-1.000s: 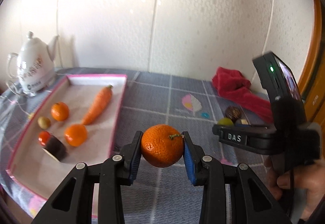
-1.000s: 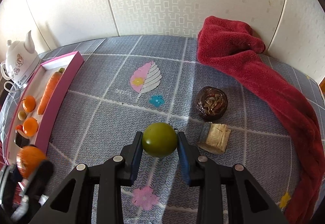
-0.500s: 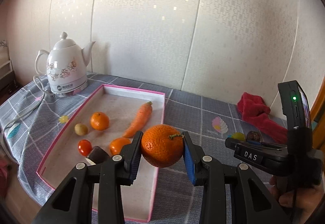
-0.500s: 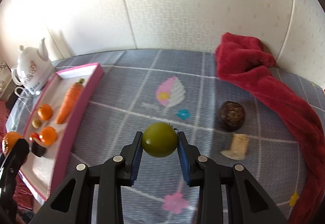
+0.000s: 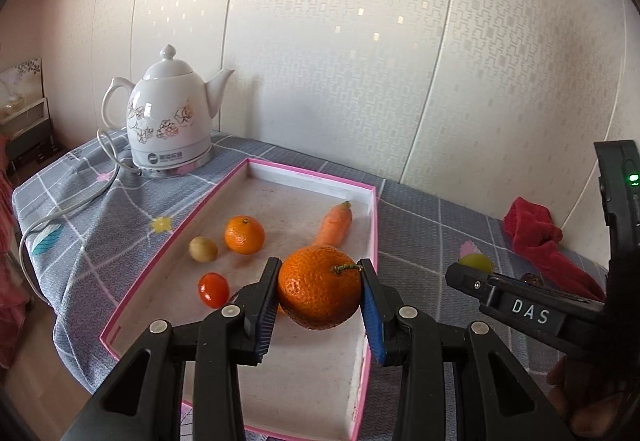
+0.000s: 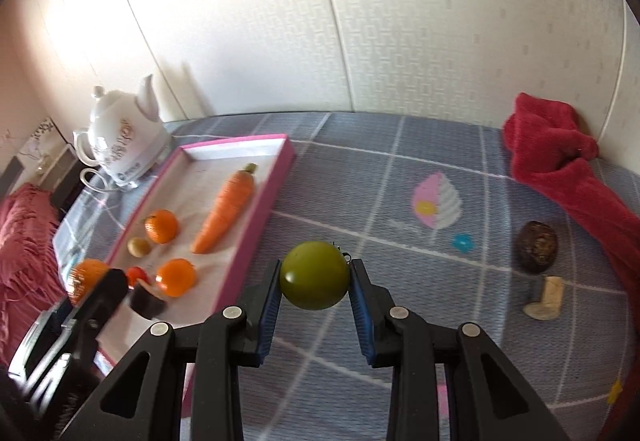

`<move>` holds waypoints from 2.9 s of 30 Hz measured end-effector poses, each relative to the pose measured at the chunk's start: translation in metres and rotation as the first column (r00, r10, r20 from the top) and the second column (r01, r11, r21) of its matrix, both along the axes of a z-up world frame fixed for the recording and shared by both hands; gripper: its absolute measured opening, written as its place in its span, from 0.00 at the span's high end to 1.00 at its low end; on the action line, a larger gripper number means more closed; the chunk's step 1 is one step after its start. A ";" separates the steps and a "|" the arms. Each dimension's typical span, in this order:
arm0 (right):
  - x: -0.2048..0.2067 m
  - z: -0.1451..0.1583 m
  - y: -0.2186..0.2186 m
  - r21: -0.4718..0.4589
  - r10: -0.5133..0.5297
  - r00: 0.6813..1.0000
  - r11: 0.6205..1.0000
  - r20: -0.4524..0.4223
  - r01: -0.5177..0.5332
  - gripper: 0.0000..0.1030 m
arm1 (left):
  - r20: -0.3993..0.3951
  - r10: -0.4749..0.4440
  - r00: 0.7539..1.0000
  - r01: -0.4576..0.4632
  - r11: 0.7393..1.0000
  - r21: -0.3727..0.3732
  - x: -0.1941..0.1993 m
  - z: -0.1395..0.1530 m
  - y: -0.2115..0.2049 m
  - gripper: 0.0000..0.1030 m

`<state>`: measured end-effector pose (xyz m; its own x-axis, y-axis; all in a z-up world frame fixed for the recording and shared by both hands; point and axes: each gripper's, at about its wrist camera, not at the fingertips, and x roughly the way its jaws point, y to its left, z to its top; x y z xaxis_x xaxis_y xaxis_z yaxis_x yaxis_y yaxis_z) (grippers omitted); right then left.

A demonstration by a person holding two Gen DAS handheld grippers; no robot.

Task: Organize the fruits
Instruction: 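Carry the mandarin and green tomato over the pink tray with both tools, then open the right tool to drop the green tomato while the left tool releases the mandarin, then move both tools toward the dark fruit and eggplant slice beside the towel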

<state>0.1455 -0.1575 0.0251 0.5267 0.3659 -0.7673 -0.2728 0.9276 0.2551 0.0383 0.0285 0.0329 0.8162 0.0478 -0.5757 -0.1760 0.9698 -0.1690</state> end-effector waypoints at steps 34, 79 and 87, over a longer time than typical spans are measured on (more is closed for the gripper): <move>-0.008 -0.004 0.071 0.129 0.225 0.974 0.967 -0.026 -0.220 0.63 | -0.093 0.242 0.966 -0.248 0.967 -0.063 0.008 -0.027 0.071 0.51; 0.009 -0.017 -0.210 0.168 -0.598 0.793 0.776 -0.116 0.609 0.63 | -0.073 -0.152 0.986 0.159 0.982 0.105 0.010 -0.019 -0.046 0.51; 0.011 -0.036 -0.242 0.191 -0.613 0.759 0.736 -0.220 0.650 0.63 | -0.097 -0.184 0.978 0.191 0.979 0.071 0.010 -0.022 -0.055 0.51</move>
